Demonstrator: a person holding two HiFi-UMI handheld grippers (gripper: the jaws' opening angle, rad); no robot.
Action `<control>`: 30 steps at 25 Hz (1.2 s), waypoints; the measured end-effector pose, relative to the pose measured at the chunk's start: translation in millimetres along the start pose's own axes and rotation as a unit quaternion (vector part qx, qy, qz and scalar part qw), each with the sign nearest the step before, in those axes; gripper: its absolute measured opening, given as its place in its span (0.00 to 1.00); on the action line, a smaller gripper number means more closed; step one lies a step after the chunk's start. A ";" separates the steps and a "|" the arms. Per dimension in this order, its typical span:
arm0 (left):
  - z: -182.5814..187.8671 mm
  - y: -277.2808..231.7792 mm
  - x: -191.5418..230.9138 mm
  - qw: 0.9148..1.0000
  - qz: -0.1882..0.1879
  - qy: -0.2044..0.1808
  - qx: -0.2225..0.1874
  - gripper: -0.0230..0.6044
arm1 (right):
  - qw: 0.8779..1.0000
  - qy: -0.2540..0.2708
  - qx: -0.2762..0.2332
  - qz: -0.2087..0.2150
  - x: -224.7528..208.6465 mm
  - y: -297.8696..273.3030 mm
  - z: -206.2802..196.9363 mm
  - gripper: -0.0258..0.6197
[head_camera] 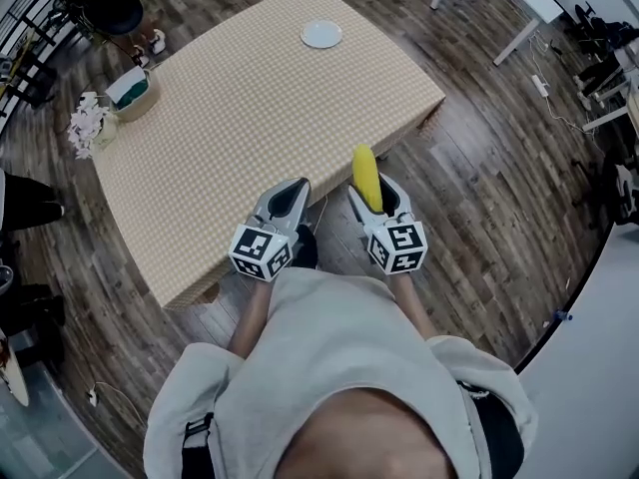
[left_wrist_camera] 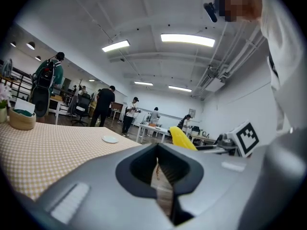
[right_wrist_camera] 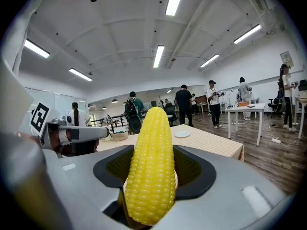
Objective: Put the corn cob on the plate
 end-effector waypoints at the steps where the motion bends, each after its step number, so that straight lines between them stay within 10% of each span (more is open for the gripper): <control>1: 2.3 -5.6 10.9 1.000 -0.001 0.001 0.000 0.05 | 1.000 0.000 0.000 -0.001 -0.2 -11.1 5.0 0.43; 15: 43.2 -81.4 155.8 1.000 -0.020 0.007 -0.013 0.05 | 1.000 0.008 -0.006 -0.028 -7.0 -153.4 78.8 0.43; 30: 19.3 -136.6 205.9 0.999 0.019 0.034 0.019 0.05 | 0.999 -0.001 0.025 -0.020 -59.6 -222.0 90.9 0.43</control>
Point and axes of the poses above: the fingertips, and each gripper's own axes: y backward along the fingers, x to its left, z out of its top, the point moved 9 cm from there along y, backward along the fingers, and after that the axes turned 8 degrees about -y, right-handed, at the moved point
